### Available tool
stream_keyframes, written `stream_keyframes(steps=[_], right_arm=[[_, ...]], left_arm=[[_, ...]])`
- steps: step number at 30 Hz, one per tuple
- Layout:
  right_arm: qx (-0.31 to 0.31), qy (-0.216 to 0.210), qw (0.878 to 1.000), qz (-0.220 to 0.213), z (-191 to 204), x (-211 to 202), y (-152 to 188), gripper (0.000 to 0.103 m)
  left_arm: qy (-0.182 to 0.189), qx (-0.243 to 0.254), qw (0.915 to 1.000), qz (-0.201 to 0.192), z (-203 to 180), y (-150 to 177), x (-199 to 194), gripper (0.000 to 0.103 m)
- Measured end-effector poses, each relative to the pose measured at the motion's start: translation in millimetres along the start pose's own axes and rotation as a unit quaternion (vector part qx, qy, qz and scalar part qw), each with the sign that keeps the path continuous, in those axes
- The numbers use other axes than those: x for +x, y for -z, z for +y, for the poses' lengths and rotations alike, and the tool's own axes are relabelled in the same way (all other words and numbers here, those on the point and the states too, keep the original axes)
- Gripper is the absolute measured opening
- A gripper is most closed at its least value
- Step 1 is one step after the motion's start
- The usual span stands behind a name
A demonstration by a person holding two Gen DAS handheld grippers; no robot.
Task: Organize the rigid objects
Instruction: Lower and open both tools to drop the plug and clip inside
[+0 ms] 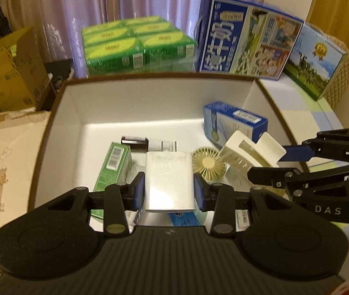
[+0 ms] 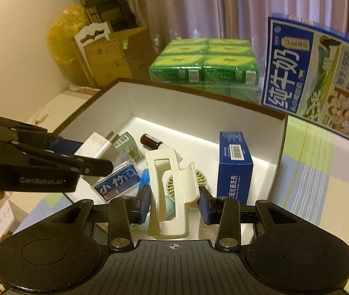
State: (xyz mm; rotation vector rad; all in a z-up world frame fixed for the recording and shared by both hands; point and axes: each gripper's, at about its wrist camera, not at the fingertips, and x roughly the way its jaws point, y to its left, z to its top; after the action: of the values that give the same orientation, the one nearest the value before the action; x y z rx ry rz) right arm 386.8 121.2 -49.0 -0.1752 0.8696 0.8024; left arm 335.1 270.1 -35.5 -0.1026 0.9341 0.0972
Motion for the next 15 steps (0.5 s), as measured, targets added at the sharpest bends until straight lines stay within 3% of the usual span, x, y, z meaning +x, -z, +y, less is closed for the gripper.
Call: stream_keyframes(steps=[6,15], right_arm=[[0.011,0.004,1.0,0.014,-0.6,13.9,-1.3,0.037],[0.023,0.006,0.999,0.025,0.9,21.2,-1.3,0.037]], left_arm=[[0.007,0.002,0.9993,0.036,7.2,3.5,20.9,0.036],[0.014,0.008,0.9983,0.056,13.8,3.3,31.9,0.035]])
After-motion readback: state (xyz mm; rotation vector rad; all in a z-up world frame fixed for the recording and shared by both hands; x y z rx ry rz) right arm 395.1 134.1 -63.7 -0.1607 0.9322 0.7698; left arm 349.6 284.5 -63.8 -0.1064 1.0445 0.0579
